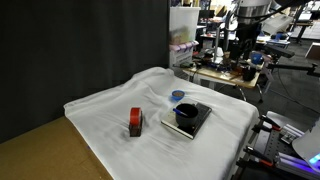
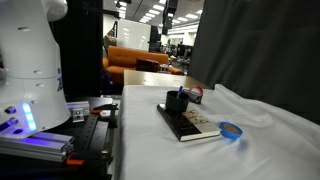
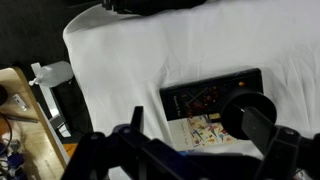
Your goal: Remove the black cup from the book and place it on the table
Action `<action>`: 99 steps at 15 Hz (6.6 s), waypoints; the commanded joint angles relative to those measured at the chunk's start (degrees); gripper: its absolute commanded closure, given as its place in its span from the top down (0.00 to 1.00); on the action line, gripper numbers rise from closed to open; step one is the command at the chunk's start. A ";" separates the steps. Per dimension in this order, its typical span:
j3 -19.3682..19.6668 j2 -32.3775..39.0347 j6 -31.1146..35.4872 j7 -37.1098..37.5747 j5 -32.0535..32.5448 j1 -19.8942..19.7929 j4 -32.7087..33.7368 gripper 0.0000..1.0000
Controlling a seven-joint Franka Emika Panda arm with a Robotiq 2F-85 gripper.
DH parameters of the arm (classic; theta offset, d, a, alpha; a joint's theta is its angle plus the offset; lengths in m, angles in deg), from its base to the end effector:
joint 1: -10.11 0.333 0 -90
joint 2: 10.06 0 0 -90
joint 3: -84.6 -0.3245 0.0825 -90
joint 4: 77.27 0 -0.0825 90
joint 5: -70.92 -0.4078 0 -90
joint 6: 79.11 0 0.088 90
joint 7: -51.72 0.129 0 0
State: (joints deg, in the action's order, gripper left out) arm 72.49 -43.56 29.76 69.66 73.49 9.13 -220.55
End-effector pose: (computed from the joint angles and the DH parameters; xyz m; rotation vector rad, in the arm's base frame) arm 0.3821 0.0717 0.4541 2.9741 -0.2079 0.0161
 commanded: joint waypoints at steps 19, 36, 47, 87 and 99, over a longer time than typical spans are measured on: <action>0.37 1.64 1.19 -0.16 0.73 4.82 -1.84 1.00; 0.37 13.26 13.38 0.83 7.74 2.47 -2.55 1.00; 3.24 19.02 19.23 0.22 10.98 1.88 -2.81 1.00; 6.72 30.85 -0.53 -5.00 -3.07 3.58 10.75 1.00; 6.60 29.64 1.40 -4.97 -3.25 3.69 9.12 1.00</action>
State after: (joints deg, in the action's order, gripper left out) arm 78.39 -13.80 30.80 65.24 71.51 12.12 -211.35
